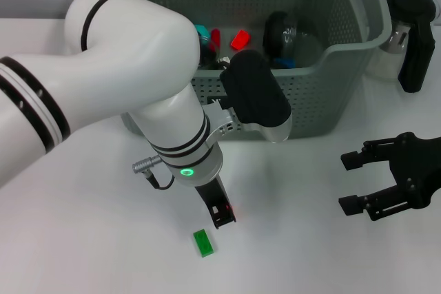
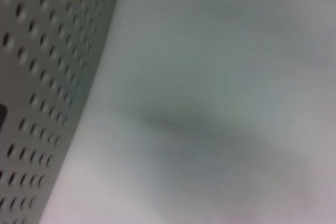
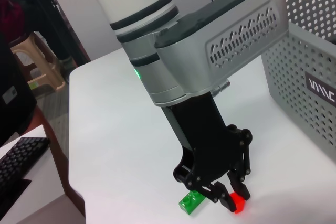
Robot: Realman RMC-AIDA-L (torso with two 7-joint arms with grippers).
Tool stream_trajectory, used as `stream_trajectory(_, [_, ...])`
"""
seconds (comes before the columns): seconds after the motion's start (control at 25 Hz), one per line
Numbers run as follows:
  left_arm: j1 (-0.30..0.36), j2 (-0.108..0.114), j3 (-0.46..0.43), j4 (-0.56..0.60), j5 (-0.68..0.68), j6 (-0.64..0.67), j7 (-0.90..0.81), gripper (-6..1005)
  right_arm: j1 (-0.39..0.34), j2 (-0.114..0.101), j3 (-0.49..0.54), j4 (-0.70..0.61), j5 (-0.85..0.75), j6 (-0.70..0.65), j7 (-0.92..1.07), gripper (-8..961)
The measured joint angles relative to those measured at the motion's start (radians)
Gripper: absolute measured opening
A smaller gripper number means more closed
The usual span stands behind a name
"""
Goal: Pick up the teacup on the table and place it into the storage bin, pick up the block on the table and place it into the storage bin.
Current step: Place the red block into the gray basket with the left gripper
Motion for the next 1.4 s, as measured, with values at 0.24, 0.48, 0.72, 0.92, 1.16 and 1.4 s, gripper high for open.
stream_trajectory(0.24, [0.000,0.000,0.000,0.021,0.001,0.021,-0.003,160,-0.003,0.000,0.000,0.000,0.001,0.001,0.000,927])
stream_trajectory(0.48, [0.007,0.003,-0.033,0.087,0.000,0.071,-0.003,159,-0.003,0.000,0.002,0.002,-0.001,0.004,0.000,927])
stream_trajectory(0.72, [0.025,0.006,-0.166,0.197,-0.010,0.197,0.021,159,-0.003,-0.005,0.003,0.002,-0.001,0.006,0.000,927])
stream_trajectory(0.92, [0.053,0.008,-0.347,0.343,-0.103,0.318,0.066,159,-0.003,-0.009,0.004,0.003,-0.002,0.006,0.000,927])
stream_trajectory(1.16, [0.011,0.027,-0.734,0.457,-0.260,0.447,0.128,158,-0.003,-0.011,0.007,-0.001,-0.002,0.005,0.001,927])
stream_trajectory(1.4, [-0.045,0.105,-0.945,0.402,-0.271,0.302,0.131,158,0.003,-0.011,0.007,0.002,-0.002,0.002,0.003,927])
